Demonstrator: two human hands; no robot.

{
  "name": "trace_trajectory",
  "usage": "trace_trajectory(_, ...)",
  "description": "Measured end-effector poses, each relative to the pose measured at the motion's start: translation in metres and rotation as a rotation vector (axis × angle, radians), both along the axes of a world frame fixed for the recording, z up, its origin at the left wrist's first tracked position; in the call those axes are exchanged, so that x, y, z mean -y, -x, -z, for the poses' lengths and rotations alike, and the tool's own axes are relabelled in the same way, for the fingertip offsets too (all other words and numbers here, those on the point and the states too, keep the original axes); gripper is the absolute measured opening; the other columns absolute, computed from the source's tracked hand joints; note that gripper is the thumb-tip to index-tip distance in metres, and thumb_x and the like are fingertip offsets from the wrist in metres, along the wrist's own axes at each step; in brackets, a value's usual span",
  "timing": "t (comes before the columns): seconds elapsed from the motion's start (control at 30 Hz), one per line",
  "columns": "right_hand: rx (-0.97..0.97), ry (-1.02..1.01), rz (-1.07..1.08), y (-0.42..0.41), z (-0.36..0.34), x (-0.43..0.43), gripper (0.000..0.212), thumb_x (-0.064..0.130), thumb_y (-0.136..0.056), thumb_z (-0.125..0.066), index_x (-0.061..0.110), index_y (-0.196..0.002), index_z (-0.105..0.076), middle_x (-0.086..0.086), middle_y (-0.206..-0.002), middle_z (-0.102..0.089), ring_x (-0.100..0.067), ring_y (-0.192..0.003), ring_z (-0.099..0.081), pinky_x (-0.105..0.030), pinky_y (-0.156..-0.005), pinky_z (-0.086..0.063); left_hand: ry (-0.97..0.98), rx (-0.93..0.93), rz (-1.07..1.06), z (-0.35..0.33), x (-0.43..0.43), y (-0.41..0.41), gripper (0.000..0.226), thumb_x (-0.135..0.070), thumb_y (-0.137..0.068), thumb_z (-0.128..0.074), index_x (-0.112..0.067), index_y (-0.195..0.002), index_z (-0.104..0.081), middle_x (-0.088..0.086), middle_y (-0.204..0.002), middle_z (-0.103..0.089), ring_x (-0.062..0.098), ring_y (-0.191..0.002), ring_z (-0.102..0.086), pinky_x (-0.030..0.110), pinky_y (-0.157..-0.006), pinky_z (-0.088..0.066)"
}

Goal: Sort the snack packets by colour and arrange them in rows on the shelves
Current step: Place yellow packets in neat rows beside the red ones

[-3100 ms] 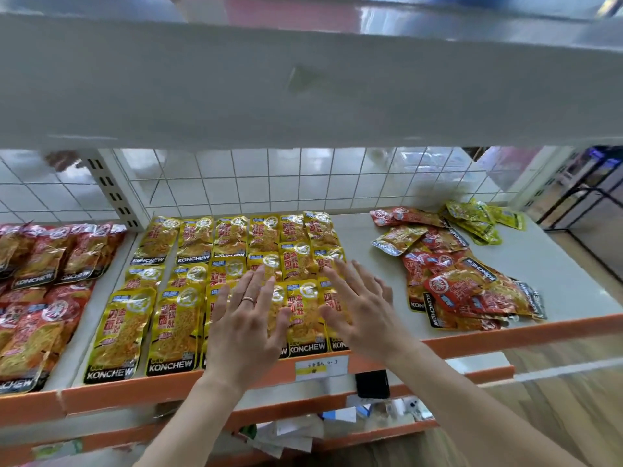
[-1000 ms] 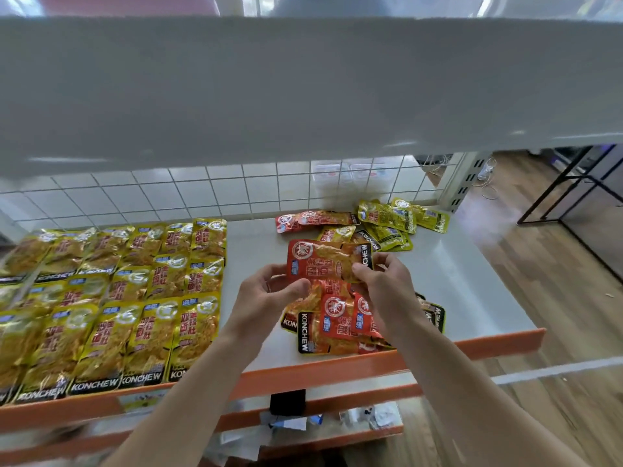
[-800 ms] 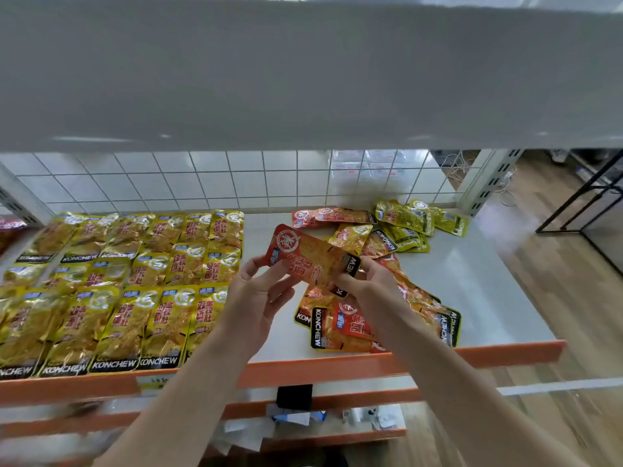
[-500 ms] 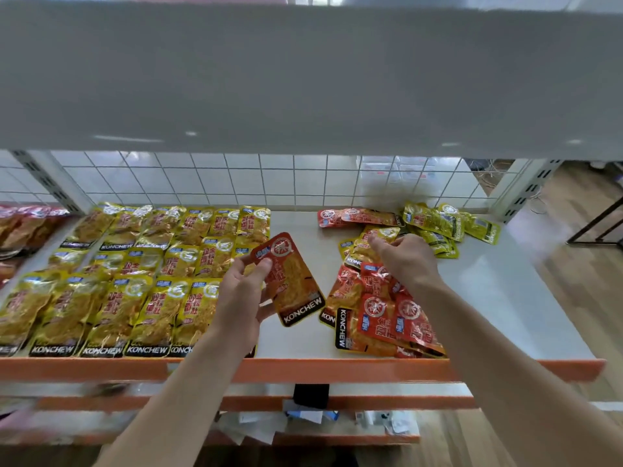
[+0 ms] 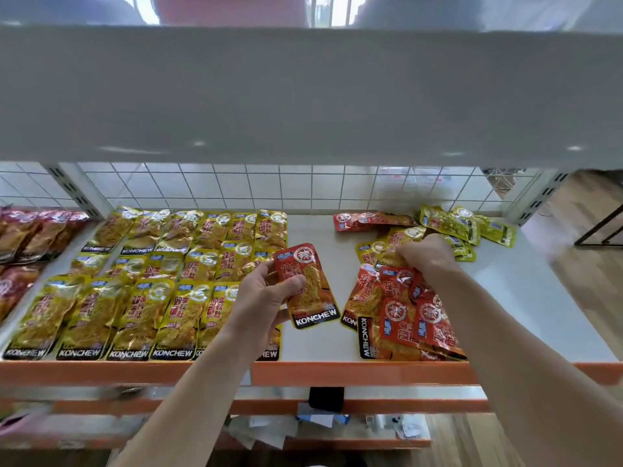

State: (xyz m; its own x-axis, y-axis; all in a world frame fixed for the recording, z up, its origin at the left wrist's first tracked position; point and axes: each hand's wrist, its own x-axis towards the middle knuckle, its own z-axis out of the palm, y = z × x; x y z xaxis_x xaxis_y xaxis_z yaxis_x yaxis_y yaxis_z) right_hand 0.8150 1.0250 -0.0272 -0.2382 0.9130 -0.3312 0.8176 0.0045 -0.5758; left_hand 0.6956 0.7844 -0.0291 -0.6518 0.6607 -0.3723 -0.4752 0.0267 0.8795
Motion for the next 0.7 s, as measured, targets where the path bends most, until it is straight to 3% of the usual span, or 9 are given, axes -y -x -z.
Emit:
trace_trajectory(0.17, -0.201, 0.011, 0.218, -0.013, -0.005, -0.001, 0.016, 0.017, -0.089, -0.059, 0.001, -0.09, -0.055, -0.014, -0.091, -0.054, -0.03, -0.083, -0.052, -0.038, -0.072, -0.043, -0.027, 0.025, -0.003, -0.002, -0.002, 0.007, 0.032, -0.001, -0.089, -0.068, -0.012, -0.118, -0.06, 0.01, -0.102, -0.073, 0.024, -0.087, -0.072, 0.039, -0.071, -0.06)
trace_trajectory(0.23, -0.246, -0.072, 0.273, -0.019, -0.003, 0.001, 0.017, 0.016, -0.092, -0.057, -0.001, -0.09, -0.058, -0.016, -0.091, -0.057, -0.029, -0.08, -0.051, -0.037, -0.07, -0.041, -0.035, 0.016, -0.016, -0.004, -0.005, 0.01, 0.033, -0.002, -0.09, -0.067, -0.014, -0.12, -0.06, 0.007, -0.098, -0.074, 0.02, -0.082, -0.073, 0.037, -0.071, -0.06)
trace_trajectory(0.3, -0.327, -0.205, 0.31, -0.022, -0.002, 0.004, 0.024, 0.02, -0.097, -0.055, -0.002, -0.103, -0.059, -0.016, -0.103, -0.062, -0.03, -0.088, -0.055, -0.034, -0.073, -0.042, -0.043, -0.005, -0.021, -0.006, -0.007, 0.014, 0.035, -0.002, -0.09, -0.067, -0.016, -0.121, -0.059, 0.004, -0.091, -0.075, 0.018, -0.078, -0.072, 0.035, -0.071, -0.061)
trace_trajectory(0.37, -0.453, -0.324, 0.289, -0.024, -0.007, 0.013, 0.025, 0.021, -0.099, -0.056, 0.002, -0.115, -0.056, -0.008, -0.104, -0.061, -0.025, -0.092, -0.056, -0.03, -0.075, -0.041, -0.05, -0.034, -0.02, -0.01, -0.007, 0.017, 0.034, -0.002, -0.091, -0.066, -0.017, -0.12, -0.058, 0.0, -0.085, -0.076, 0.014, -0.073, -0.072, 0.032, -0.068, -0.06)
trace_trajectory(0.47, -0.571, -0.408, 0.092, -0.027, -0.009, 0.029, 0.017, 0.017, -0.099, -0.059, 0.005, -0.11, -0.054, -0.002, -0.097, -0.061, -0.015, -0.08, -0.06, -0.018, -0.061, -0.043, -0.035, -0.09, -0.011, -0.011, -0.006, 0.022, 0.026, -0.004, -0.092, -0.066, -0.018, -0.114, -0.063, 0.001, -0.089, -0.077, 0.018, -0.083, -0.073, 0.043, -0.086, -0.057)
trace_trajectory(0.53, -0.624, -0.35, -0.062, -0.027, -0.008, 0.043, 0.01, 0.011, -0.098, -0.058, 0.01, -0.107, -0.053, -0.004, -0.095, -0.067, -0.008, -0.078, -0.065, -0.01, -0.059, -0.048, -0.01, -0.134, -0.017, -0.01, -0.002, 0.026, 0.018, -0.005, -0.092, -0.066, -0.017, -0.105, -0.069, 0.004, -0.094, -0.077, 0.023, -0.091, -0.073, 0.047, -0.093, -0.056)
trace_trajectory(0.7, -0.768, 0.037, -0.226, -0.02, -0.006, 0.088, 0.02, -0.002, -0.097, -0.054, 0.016, -0.104, -0.058, -0.003, -0.092, -0.075, -0.013, -0.08, -0.074, -0.022, -0.067, -0.057, 0.026, -0.227, -0.052, -0.004, 0.015, 0.036, 0.015, -0.007, -0.091, -0.068, -0.018, -0.101, -0.072, 0.004, -0.098, -0.077, 0.024, -0.096, -0.073, 0.041, -0.085, -0.059)
